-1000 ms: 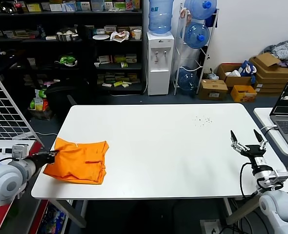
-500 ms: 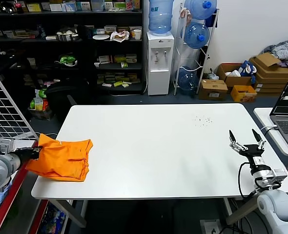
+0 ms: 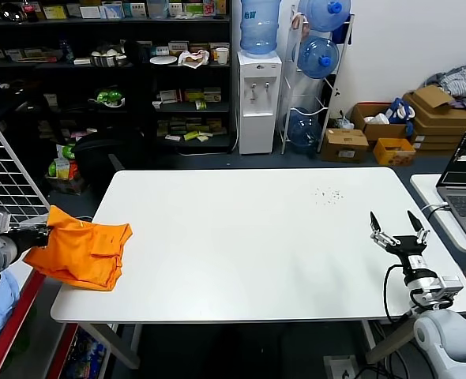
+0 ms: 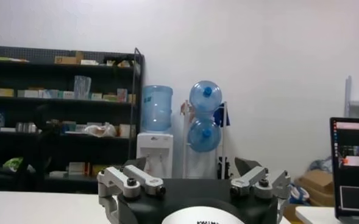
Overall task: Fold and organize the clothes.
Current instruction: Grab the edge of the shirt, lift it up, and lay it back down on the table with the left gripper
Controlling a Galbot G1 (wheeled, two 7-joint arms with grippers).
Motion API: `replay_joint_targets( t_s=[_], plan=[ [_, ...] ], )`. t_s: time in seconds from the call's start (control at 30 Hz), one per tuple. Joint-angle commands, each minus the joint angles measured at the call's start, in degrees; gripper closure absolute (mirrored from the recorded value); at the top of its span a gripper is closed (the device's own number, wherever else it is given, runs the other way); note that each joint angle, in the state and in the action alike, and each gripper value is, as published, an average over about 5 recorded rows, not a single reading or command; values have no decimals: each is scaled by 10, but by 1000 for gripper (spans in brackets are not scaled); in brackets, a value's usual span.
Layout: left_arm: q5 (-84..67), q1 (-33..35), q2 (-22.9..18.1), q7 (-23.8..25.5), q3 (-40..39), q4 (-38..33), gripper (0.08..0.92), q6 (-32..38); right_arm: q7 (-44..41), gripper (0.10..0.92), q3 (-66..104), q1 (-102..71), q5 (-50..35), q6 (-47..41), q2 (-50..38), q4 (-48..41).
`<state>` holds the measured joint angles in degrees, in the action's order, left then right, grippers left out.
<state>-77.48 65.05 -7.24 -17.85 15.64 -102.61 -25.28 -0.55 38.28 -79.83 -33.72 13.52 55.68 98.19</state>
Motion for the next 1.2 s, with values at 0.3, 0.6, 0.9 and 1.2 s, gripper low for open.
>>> replay_joint_targets(
  t_s=[0.3, 0.6, 0.9, 1.2],
  plan=[
    [-233, -184, -178, -235, -186, -221, 909, -3, 14, 104, 14, -5, 24, -16, 20, 21],
    [-280, -515, -544, -332, -490, -62, 909, 25, 35, 104, 14, -8, 53, -37, 55, 37],
    [-186, -507, -677, -305, -526, 116, 909, 22, 44, 104, 0, 8, 48, -44, 58, 35],
    [-161, -496, -697, -301, -524, 142, 909, 24, 43, 104, -5, 8, 44, -42, 61, 30]
  ],
)
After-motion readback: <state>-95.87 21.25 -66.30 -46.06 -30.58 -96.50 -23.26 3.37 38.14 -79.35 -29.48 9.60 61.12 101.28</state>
